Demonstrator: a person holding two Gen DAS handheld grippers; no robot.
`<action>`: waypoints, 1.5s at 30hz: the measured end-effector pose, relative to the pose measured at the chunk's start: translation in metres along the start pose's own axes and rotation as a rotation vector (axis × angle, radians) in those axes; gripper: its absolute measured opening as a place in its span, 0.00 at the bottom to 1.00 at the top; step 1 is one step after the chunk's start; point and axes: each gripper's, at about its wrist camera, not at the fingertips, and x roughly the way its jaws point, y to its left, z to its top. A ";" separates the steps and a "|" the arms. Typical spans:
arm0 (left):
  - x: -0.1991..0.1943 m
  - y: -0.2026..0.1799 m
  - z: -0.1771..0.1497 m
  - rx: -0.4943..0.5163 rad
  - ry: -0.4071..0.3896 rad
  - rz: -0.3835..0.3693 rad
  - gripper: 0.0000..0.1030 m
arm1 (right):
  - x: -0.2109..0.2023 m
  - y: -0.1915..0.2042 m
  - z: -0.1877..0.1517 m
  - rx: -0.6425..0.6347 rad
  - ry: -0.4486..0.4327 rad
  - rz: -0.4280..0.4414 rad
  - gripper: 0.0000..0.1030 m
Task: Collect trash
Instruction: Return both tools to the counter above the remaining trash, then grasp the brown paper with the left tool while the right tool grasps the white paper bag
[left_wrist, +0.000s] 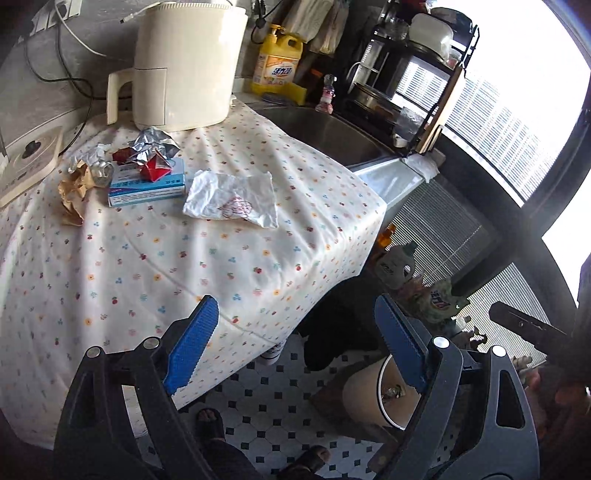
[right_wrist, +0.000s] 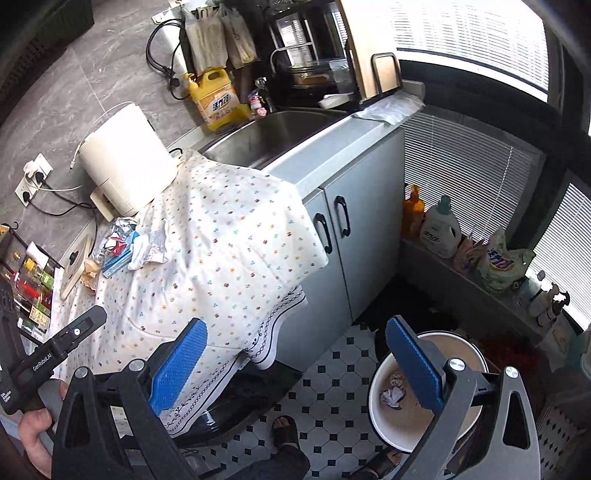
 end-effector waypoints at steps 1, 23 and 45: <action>-0.004 0.010 0.002 -0.012 -0.008 0.011 0.83 | 0.004 0.011 0.003 -0.014 0.002 0.009 0.92; -0.067 0.206 0.008 -0.253 -0.117 0.247 0.83 | 0.126 0.210 0.038 -0.247 0.072 0.141 0.92; -0.008 0.268 0.056 -0.230 -0.039 0.200 0.83 | 0.226 0.232 0.068 -0.247 0.136 -0.022 0.06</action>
